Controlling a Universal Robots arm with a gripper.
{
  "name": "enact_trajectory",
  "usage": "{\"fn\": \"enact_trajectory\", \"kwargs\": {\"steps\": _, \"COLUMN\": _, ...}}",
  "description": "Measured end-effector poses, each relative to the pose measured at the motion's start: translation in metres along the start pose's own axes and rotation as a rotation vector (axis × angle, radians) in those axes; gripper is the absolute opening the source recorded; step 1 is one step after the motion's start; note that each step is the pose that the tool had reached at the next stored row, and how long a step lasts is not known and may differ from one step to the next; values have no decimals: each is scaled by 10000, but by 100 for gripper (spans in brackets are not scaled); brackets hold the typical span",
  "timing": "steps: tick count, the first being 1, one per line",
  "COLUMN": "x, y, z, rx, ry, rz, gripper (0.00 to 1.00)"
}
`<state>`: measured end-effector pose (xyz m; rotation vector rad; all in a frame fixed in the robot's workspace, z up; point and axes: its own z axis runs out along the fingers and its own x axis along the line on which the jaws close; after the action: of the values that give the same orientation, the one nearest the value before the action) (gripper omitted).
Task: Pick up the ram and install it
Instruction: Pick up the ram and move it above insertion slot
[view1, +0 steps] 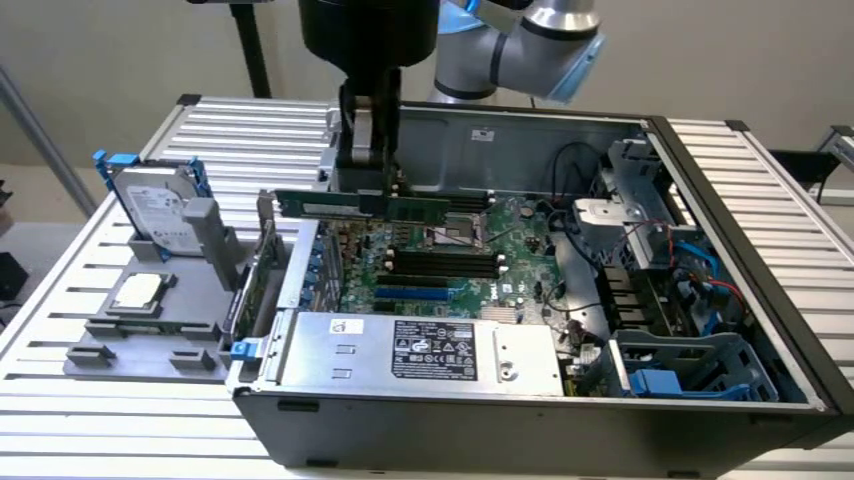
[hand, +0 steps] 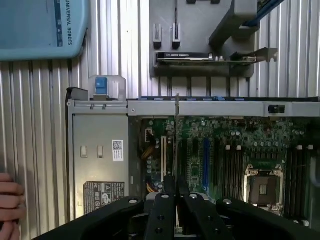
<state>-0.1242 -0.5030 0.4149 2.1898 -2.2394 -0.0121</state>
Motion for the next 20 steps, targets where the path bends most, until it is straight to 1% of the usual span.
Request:
{"fn": "enact_trajectory", "kwargs": {"steps": 8, "x": -195, "y": -354, "z": 108, "rx": 0, "ry": 11, "rz": 0, "gripper": 13}}
{"fn": "enact_trajectory", "kwargs": {"steps": 13, "x": -336, "y": -548, "z": 183, "rx": 0, "ry": 15, "rz": 0, "gripper": 13}}
{"fn": "enact_trajectory", "kwargs": {"steps": 16, "x": -434, "y": -641, "z": 227, "rx": 0, "ry": 16, "rz": 0, "gripper": 13}}
{"fn": "enact_trajectory", "kwargs": {"steps": 20, "x": -589, "y": -733, "z": 279, "rx": 1, "ry": 18, "rz": 0, "gripper": 13}}
